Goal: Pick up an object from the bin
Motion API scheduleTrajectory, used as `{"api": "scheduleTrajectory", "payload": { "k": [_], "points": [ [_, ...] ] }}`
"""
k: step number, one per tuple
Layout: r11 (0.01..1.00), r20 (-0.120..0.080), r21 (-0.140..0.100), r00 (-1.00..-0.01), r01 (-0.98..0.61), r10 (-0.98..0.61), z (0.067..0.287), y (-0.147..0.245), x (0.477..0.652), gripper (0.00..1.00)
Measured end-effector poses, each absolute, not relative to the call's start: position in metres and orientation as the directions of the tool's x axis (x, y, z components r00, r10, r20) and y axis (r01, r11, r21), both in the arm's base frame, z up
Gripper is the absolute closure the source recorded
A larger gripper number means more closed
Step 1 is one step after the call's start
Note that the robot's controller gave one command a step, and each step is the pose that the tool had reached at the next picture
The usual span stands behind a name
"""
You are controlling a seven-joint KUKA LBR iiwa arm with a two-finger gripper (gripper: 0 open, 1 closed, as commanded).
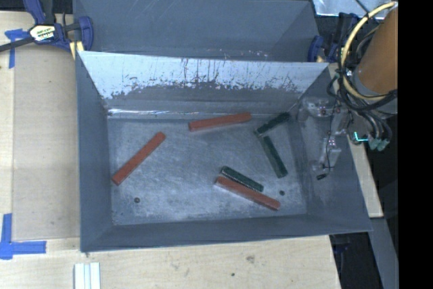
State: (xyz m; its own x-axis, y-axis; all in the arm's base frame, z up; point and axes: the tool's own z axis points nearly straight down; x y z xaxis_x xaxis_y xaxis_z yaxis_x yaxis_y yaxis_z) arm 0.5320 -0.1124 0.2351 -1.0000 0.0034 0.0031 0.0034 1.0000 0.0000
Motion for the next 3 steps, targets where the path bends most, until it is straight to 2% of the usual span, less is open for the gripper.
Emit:
{"api": "scheduleTrajectory", "payload": {
  "k": [1,2,3],
  "points": [
    [0.998,0.005,0.002,-0.998,0.07,0.07,0.066,-0.013,0.5,0.0],
    [0.973,-0.007,0.0,-0.973,0.23,0.23,0.101,-0.035,0.503,0.0],
    [0.935,0.0,0.0,-0.935,0.355,0.355,0.107,-0.005,0.496,0.0]
  ]
}}
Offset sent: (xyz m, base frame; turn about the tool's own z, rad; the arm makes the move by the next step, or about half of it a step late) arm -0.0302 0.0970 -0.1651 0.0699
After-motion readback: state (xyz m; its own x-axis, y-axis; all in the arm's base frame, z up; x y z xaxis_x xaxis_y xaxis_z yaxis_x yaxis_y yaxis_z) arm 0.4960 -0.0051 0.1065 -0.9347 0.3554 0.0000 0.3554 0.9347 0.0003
